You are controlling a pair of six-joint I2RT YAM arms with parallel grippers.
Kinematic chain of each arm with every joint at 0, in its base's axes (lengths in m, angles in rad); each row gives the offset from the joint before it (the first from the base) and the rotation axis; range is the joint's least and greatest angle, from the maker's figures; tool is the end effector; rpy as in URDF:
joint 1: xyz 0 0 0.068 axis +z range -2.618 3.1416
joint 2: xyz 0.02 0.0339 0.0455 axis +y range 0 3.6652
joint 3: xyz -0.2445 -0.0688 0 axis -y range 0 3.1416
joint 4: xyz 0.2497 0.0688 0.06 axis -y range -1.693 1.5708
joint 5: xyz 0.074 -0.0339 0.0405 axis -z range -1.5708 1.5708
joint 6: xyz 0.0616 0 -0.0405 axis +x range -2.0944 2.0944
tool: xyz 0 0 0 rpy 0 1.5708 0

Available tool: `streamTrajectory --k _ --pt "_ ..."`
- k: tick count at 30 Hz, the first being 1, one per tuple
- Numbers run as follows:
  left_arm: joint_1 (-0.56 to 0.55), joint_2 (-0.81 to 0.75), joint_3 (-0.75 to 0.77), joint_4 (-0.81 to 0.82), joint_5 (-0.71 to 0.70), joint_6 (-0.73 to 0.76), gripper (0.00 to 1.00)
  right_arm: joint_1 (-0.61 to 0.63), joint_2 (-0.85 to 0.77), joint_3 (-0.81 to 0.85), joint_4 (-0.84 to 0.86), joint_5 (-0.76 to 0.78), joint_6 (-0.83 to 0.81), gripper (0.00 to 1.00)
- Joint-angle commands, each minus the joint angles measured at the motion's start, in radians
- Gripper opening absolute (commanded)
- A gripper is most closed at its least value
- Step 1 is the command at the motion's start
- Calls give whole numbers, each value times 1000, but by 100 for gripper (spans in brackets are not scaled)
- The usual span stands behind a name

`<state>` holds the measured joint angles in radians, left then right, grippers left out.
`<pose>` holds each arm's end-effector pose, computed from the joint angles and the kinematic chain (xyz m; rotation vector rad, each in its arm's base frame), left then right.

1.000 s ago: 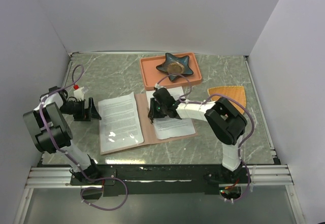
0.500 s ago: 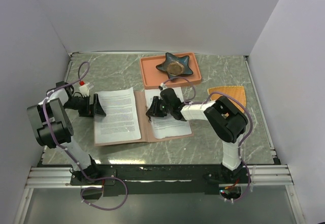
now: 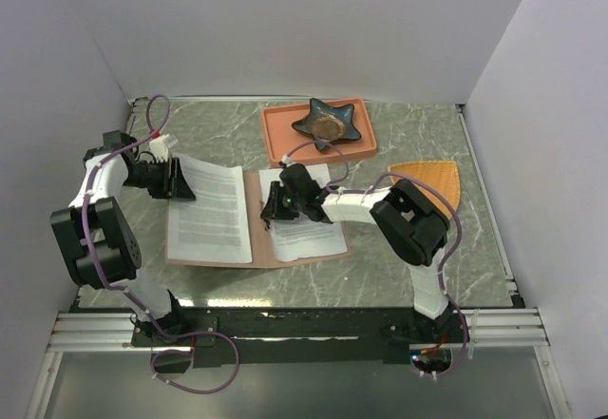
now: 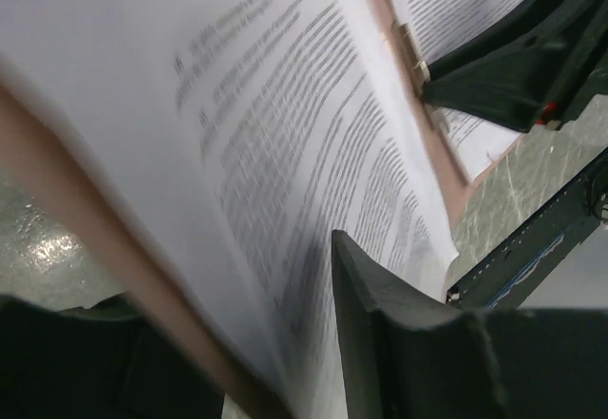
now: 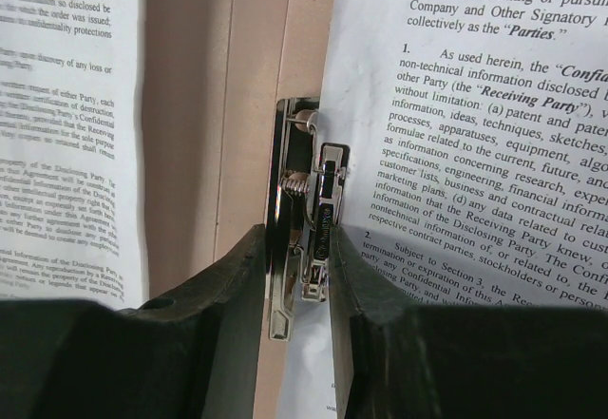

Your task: Put the files into the folder

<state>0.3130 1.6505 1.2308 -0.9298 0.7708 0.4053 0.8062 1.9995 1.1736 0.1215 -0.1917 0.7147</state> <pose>0.3157 0.0570 0.1950 0.2313 2.5297 -0.8647 0.2944 0.3238 0.1059 -0.2226 2.4613 0.9590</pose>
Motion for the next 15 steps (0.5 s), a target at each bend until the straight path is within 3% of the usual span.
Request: streamTrajectory --k 1,8,11,13,14,15 --pt "-14 -55 29 -63 28 9 46 83 108 14 -171 -58 17 20" --pt "-48 -73 133 -113 12 -36 53 145 177 152 -210 -106 28 33" --pt "-69 -98 186 -118 -21 -65 53 171 209 215 -217 -130 38 47" --pt "-84 -106 208 -122 -37 -85 52 177 222 245 -211 -155 42 67" --pt "-92 -104 220 -119 -51 -92 52 182 228 251 -207 -163 45 99" --pt "-106 -100 226 -121 -57 -100 52 182 228 253 -189 -170 46 100"
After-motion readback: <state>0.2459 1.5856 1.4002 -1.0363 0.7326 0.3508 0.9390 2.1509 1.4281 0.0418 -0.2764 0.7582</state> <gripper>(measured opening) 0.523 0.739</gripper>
